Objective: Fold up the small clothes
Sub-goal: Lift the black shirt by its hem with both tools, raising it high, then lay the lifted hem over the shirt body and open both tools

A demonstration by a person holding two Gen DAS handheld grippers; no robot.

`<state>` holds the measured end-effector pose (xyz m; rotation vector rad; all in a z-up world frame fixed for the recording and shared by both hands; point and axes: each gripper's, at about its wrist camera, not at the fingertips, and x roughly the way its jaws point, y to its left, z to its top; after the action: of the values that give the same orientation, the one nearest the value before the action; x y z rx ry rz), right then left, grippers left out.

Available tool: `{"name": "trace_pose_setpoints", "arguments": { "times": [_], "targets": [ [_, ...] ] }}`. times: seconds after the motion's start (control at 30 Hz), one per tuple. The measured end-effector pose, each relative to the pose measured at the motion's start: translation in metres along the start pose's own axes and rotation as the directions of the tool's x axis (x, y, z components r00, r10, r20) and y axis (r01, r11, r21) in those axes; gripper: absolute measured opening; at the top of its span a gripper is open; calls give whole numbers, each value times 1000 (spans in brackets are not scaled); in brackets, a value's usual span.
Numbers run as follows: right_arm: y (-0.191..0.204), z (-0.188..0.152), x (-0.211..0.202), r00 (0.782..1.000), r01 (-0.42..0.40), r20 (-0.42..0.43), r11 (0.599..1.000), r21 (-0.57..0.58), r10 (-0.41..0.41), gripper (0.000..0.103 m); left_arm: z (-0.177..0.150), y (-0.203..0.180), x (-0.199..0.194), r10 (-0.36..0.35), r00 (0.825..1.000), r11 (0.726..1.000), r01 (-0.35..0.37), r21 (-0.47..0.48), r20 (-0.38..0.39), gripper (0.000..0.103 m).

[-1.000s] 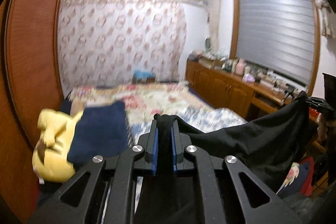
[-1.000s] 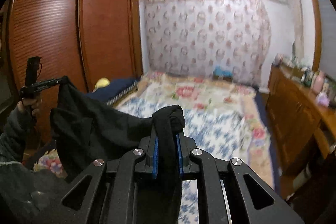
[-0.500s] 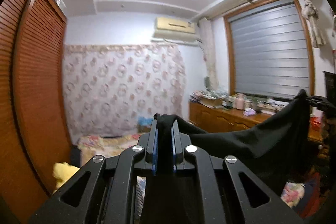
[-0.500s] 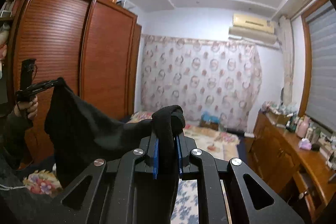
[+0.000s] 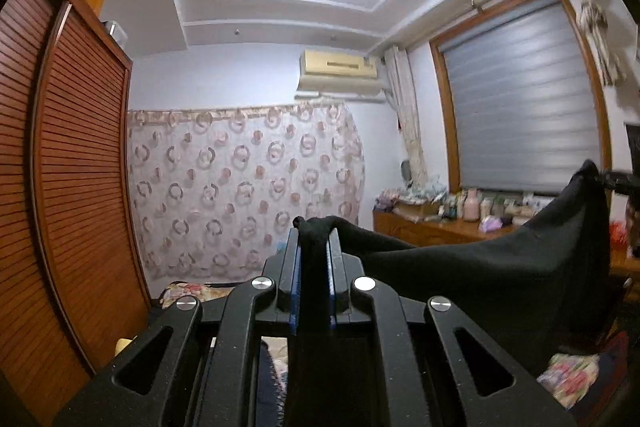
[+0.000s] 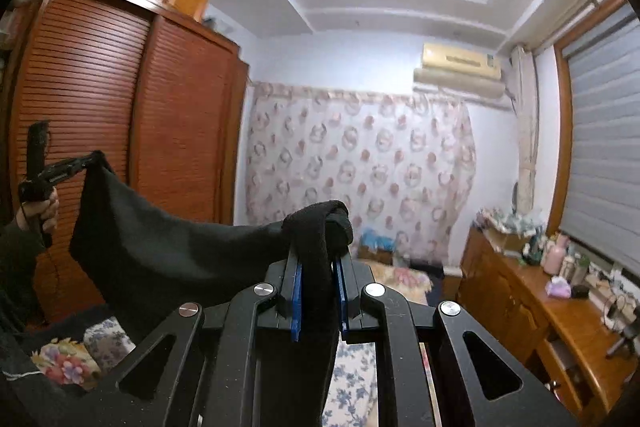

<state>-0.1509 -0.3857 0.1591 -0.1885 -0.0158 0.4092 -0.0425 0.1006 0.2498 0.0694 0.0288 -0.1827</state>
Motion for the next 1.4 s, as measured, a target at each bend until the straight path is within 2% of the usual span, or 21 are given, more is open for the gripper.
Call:
{"name": "trace_pose_setpoints", "arguments": {
  "times": [0.13, 0.27, 0.4, 0.53, 0.7, 0.93, 1.07, 1.13, 1.17, 1.23, 1.33, 1.4],
  "targets": [
    [-10, -13, 61, 995, 25, -101, 1000, -13, -26, 13, -30, 12, 65, 8, 995, 999, -11, -30, -101, 11],
    [-22, -48, 135, 975, 39, -217, 999, -11, -41, 13, -73, 10, 137, 19, 980, 1000, -23, -15, -198, 11],
    [-32, -90, 209, 942, 48, -333, 999, 2, -44, 13, -118, 8, 209, 26, 950, 1000, -28, -1, -312, 11],
    [-37, -128, 276, 906, 55, -421, 998, 22, -40, 13, -148, 5, 259, 17, 922, 999, -27, -19, -386, 11],
    [-52, -146, 343, 874, 71, -484, 996, 44, -41, 13, -172, -1, 309, 22, 895, 999, -32, -15, -445, 11],
    [-76, -146, 403, 837, 80, -546, 994, 77, -25, 14, -197, 0, 349, 28, 859, 999, -38, -8, -511, 11],
    [-88, -156, 419, 818, 73, -576, 991, 111, 5, 14, -210, 0, 366, 16, 828, 999, -29, -15, -561, 12],
    [-92, -161, 426, 810, 77, -587, 990, 118, 7, 14, -217, 1, 369, -2, 803, 999, -28, -40, -596, 13],
    [-94, -163, 427, 807, 79, -590, 990, 121, 8, 14, -218, 0, 370, -10, 796, 998, -26, -51, -605, 13],
    [-95, -167, 429, 803, 87, -595, 989, 122, 3, 15, -220, -1, 368, -28, 790, 998, -17, -68, -612, 15],
    [-93, -170, 432, 795, 100, -607, 988, 119, -8, 20, -217, -4, 359, -44, 798, 997, 1, -71, -601, 22],
    [-91, -172, 436, 790, 103, -614, 987, 125, -4, 22, -215, -8, 350, -68, 801, 997, 26, -79, -595, 38]
  ]
}}
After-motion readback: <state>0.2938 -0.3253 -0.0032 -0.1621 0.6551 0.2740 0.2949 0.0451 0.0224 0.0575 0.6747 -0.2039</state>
